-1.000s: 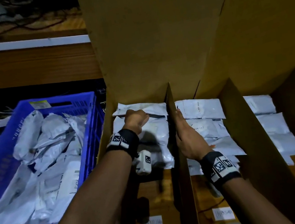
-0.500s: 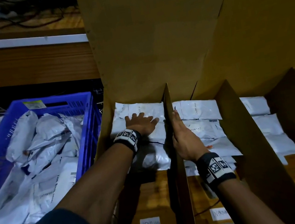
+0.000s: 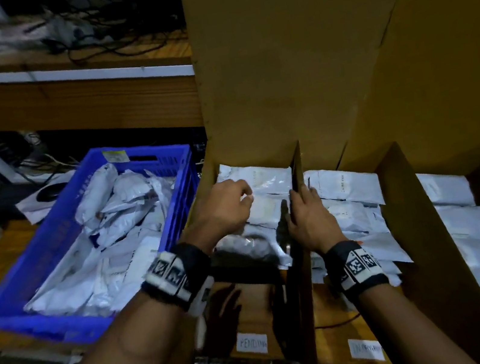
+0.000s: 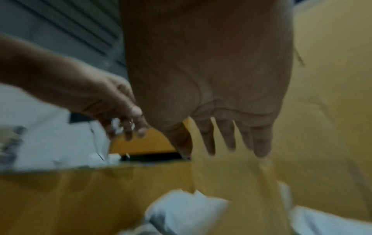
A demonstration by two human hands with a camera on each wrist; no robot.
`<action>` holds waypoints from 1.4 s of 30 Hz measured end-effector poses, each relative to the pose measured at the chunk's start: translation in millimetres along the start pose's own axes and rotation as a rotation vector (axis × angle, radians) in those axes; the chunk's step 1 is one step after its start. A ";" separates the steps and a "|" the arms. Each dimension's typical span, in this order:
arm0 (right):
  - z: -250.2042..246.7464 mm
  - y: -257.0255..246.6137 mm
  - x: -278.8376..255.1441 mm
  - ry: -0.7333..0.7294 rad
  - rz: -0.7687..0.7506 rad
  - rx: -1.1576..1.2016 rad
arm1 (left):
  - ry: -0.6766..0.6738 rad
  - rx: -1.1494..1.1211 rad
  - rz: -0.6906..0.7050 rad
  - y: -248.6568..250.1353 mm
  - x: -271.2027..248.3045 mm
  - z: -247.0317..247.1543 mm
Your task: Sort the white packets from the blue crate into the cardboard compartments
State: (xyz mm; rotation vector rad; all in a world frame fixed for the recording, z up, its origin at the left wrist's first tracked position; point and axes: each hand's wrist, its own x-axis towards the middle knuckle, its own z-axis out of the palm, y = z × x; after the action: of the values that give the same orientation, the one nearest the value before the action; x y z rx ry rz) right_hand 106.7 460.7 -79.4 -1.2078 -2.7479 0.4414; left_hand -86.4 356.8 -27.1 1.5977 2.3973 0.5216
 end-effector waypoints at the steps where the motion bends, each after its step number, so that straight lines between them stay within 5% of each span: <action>1: -1.4 -6.4 -1.9 0.004 -0.036 -0.034 | 0.039 -0.020 -0.004 -6.3 -20.3 -12.2; 8: -41.2 -99.2 -29.1 -0.104 -0.239 0.047 | 0.142 0.003 -0.148 -92.0 -134.2 -69.9; 14: -38.7 -169.8 -46.3 -0.176 -0.366 0.095 | -0.071 0.006 -0.260 -195.3 -167.8 -77.8; 23: 33.2 -273.8 -59.0 -0.217 -0.254 0.027 | -0.234 0.084 -0.125 -277.3 -198.2 -40.9; 30: 92.5 -305.5 -75.8 -0.320 -0.107 -0.296 | -0.345 0.015 -0.139 -285.9 -200.7 -44.4; 42: 97.1 -307.4 -85.6 -0.413 -0.056 -0.427 | -0.614 -0.112 -0.229 -244.5 -146.4 -52.1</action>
State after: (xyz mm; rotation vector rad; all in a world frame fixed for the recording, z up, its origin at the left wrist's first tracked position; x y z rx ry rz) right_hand -72.1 179.2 -76.4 -1.2304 -3.3489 0.1030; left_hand -255.4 127.7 -81.0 1.1881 1.9987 0.0927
